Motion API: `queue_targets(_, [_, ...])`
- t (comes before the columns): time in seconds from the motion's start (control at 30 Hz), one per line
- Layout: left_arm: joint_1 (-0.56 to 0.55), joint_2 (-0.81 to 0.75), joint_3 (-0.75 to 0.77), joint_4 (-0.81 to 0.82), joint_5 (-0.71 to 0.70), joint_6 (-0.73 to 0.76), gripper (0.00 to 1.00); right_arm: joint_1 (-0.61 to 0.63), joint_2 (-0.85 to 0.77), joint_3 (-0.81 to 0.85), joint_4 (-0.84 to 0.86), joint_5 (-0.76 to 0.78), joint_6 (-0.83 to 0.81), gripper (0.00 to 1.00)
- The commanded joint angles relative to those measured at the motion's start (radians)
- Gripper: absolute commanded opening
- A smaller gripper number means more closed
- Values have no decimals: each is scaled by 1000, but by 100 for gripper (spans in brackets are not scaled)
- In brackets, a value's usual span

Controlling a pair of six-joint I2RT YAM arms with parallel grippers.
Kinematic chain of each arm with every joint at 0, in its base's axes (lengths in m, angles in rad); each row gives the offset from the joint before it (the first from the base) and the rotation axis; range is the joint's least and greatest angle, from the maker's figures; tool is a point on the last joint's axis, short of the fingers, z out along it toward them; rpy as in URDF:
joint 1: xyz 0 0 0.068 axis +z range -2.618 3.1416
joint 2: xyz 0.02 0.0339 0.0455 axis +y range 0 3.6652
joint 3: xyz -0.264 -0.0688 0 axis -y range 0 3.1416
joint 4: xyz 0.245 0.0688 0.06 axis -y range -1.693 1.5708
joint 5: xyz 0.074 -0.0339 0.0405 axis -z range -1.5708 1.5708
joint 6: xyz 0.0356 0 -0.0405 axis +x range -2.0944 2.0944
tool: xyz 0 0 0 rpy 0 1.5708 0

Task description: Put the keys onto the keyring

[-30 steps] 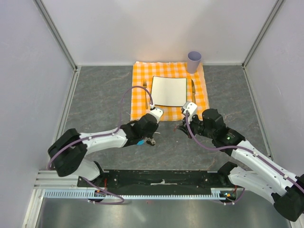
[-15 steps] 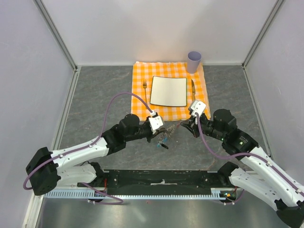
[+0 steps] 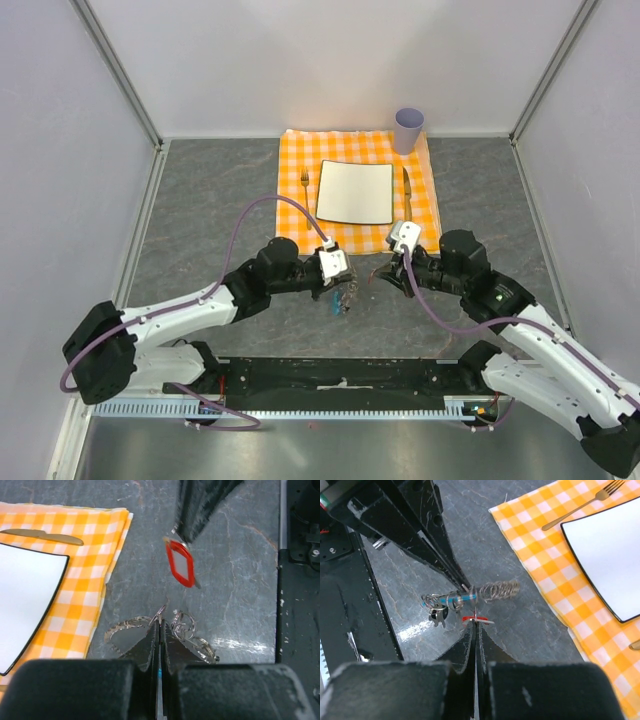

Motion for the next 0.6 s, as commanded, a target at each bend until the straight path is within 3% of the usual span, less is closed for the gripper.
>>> queue_targets(0.0, [42, 27, 4, 114, -89, -16, 2, 3, 36, -3, 43, -11, -5, 0])
queue_targets(0.03, [63, 78, 35, 43, -206, -39, 2, 2, 37, -3, 45, 34, -2, 0])
queue_targets(0.13, [128, 155, 124, -130, -237, -98, 2, 3, 25, -9, 50, 107, 5, 0])
queue_targets(0.33, [94, 337, 199, -221, -62, -121, 2, 3, -7, -21, 70, 177, 18, 0])
queue_targets(0.57, [39, 417, 254, -339, -80, -73, 2, 3, -15, -29, 73, 203, 25, 0])
